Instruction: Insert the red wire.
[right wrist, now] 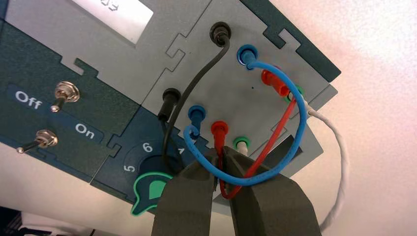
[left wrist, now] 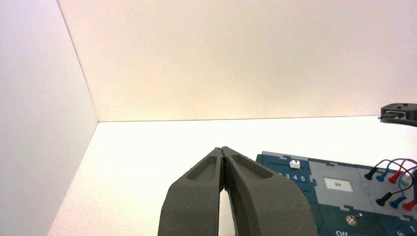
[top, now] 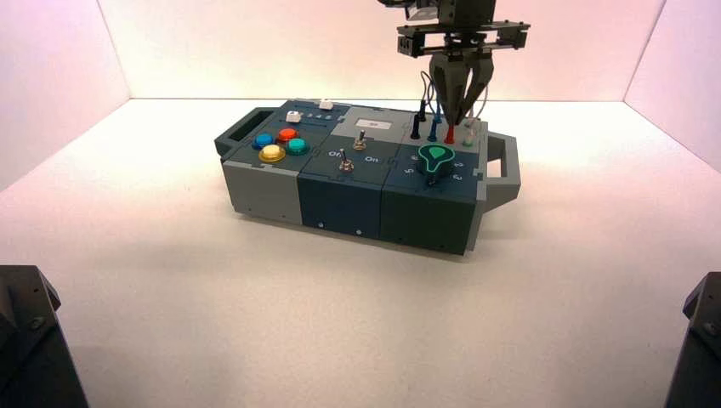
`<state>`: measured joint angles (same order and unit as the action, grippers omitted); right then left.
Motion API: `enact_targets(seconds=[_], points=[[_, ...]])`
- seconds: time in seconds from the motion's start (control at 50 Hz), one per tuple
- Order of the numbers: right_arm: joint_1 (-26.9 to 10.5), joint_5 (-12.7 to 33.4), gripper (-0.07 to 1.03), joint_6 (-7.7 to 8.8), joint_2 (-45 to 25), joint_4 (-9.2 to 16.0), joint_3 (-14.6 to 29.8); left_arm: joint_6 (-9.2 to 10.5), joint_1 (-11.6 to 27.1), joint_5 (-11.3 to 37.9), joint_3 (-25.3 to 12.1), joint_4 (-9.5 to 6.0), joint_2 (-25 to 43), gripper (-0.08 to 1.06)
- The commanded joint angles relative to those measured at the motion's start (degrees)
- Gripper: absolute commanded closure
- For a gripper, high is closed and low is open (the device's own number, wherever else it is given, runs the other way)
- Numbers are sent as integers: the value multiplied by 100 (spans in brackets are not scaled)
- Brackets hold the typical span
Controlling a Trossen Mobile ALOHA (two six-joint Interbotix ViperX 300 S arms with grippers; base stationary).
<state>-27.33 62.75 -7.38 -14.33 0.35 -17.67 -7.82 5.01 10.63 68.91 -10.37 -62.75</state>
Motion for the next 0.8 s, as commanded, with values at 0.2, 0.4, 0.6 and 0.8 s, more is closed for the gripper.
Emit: enact_targets(seconds=[0.2,0.4,0.6,0.8], points=[[-53,-88,94,-35,-9,-9,-44,-9,-35,-26,-202,9,26,101],[-44,-132,94,-35,-79,-18,-70,-9,-26,-26,-202,9,26,101],[-53,-132,94,-9,-70,-18,-70,-9,-35,-35,-202,9,26,101],[-44,-132,86,0,-53,-18,-53,-9,-35,-26,-211,9,18,101]])
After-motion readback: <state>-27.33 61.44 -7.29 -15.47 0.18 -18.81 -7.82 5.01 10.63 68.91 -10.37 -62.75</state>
